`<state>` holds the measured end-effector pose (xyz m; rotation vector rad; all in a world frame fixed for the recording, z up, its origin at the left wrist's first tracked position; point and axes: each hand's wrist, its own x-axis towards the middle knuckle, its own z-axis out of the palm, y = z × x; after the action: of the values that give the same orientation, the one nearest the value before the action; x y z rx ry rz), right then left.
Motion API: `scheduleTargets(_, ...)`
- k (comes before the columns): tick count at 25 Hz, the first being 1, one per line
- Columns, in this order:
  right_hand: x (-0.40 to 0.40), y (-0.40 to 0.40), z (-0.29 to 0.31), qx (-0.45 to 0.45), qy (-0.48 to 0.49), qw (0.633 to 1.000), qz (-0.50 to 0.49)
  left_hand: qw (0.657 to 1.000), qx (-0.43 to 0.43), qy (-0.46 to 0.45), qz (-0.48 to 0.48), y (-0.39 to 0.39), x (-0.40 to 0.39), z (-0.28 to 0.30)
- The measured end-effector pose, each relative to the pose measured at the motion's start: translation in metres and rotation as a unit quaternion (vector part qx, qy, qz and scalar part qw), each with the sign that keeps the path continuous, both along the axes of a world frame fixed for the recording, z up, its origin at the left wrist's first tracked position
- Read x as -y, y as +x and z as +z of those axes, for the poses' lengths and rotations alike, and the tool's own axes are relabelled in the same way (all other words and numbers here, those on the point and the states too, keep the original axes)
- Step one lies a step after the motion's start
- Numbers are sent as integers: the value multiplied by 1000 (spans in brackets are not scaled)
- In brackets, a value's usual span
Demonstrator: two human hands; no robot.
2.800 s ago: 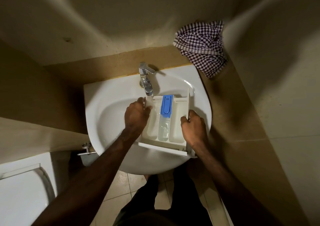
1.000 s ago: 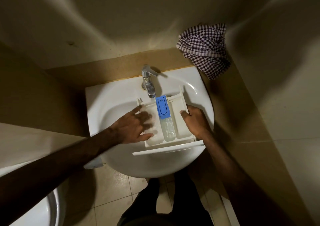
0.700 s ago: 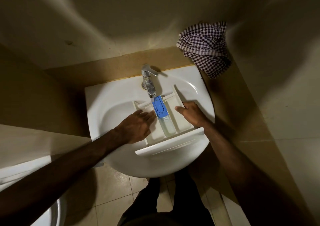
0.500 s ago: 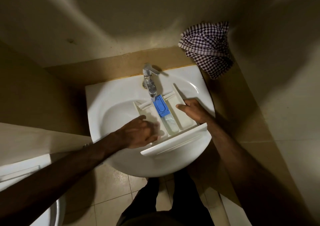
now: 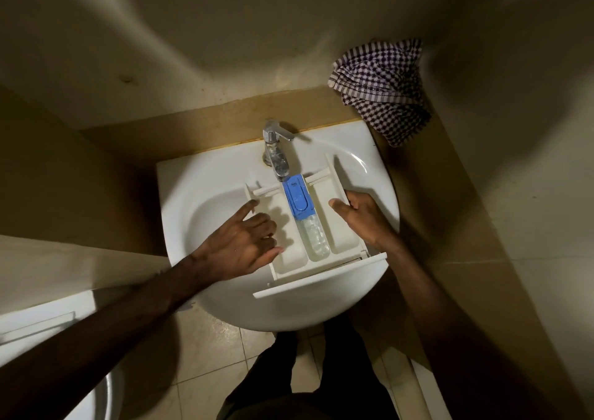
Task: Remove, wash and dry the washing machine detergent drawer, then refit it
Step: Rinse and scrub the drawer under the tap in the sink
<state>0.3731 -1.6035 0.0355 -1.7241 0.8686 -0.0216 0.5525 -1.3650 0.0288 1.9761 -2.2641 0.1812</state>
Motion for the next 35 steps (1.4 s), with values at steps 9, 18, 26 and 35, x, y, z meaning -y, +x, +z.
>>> scheduleTargets(9,0,10,-4,1,-65,997,34,983,-15,150,-107,-21,1,-3)
scheduleTargets(18,3,16,-11,1,-176,982,73,977,125,138,107,1,14,1)
scheduleTargets(26,11,18,-16,8,-252,960,124,996,38,82,23,-21,8,-15)
scheduleTargets(35,18,18,13,-71,-230,960,146,999,29,18,34,-9,13,-12)
